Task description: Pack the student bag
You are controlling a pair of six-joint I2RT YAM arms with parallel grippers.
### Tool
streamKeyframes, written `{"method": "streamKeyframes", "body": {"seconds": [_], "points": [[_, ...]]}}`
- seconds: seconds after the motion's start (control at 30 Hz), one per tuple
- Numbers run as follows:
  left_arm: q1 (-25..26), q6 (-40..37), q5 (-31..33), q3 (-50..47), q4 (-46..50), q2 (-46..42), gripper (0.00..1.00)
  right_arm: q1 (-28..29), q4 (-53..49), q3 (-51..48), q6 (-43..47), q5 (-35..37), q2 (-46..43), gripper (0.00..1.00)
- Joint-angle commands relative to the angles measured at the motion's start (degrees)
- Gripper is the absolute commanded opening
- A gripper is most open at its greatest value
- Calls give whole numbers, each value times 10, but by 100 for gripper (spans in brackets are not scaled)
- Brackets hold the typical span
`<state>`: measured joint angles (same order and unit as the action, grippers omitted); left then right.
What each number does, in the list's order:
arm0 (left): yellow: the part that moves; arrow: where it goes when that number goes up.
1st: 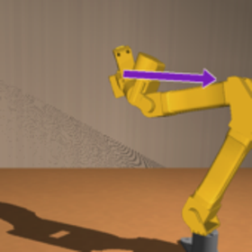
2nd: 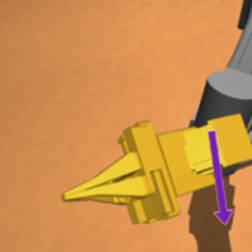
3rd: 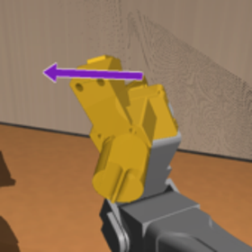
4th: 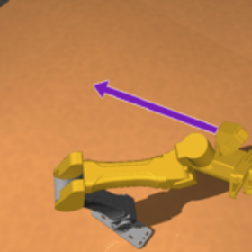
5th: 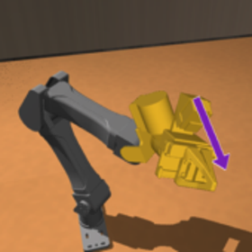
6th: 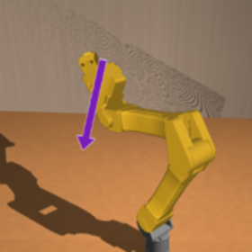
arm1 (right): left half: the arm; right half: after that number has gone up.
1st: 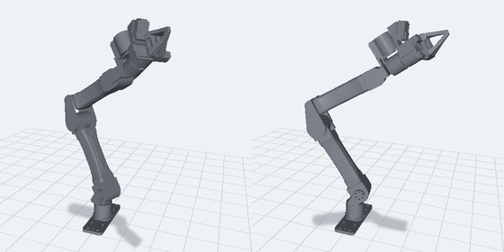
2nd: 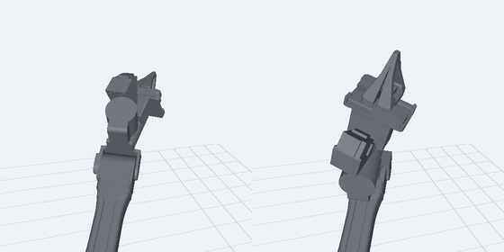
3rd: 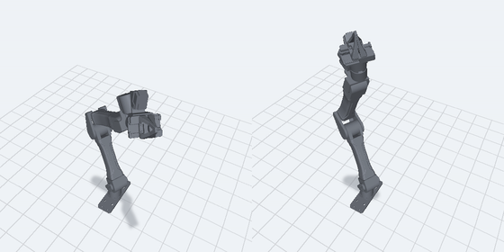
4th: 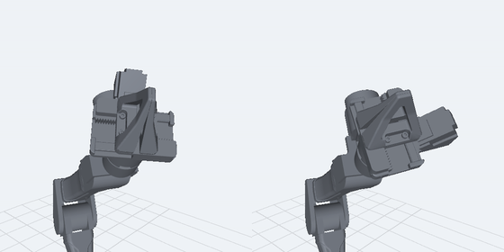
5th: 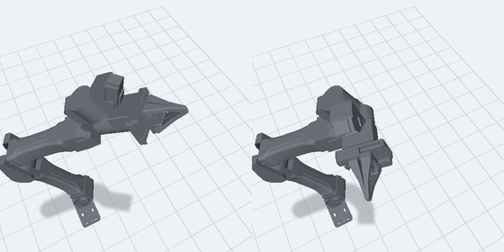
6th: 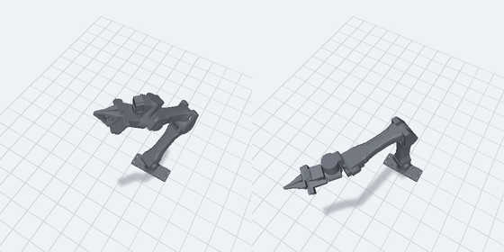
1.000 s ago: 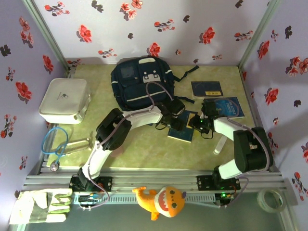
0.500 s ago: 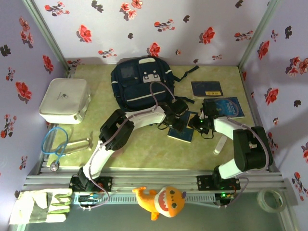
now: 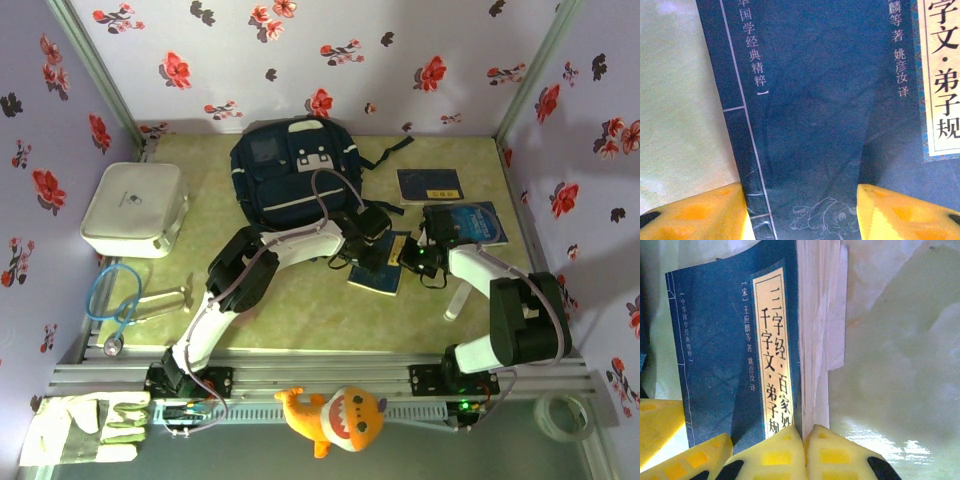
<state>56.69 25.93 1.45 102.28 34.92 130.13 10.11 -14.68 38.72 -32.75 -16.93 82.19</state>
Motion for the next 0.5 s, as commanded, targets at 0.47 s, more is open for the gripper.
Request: {"method": "streamKeyframes", "body": {"seconds": [0.47], "points": [[-110,46,-92,-98,-29,-227,78,0,68,-20,4,-39,-156,0]]}}
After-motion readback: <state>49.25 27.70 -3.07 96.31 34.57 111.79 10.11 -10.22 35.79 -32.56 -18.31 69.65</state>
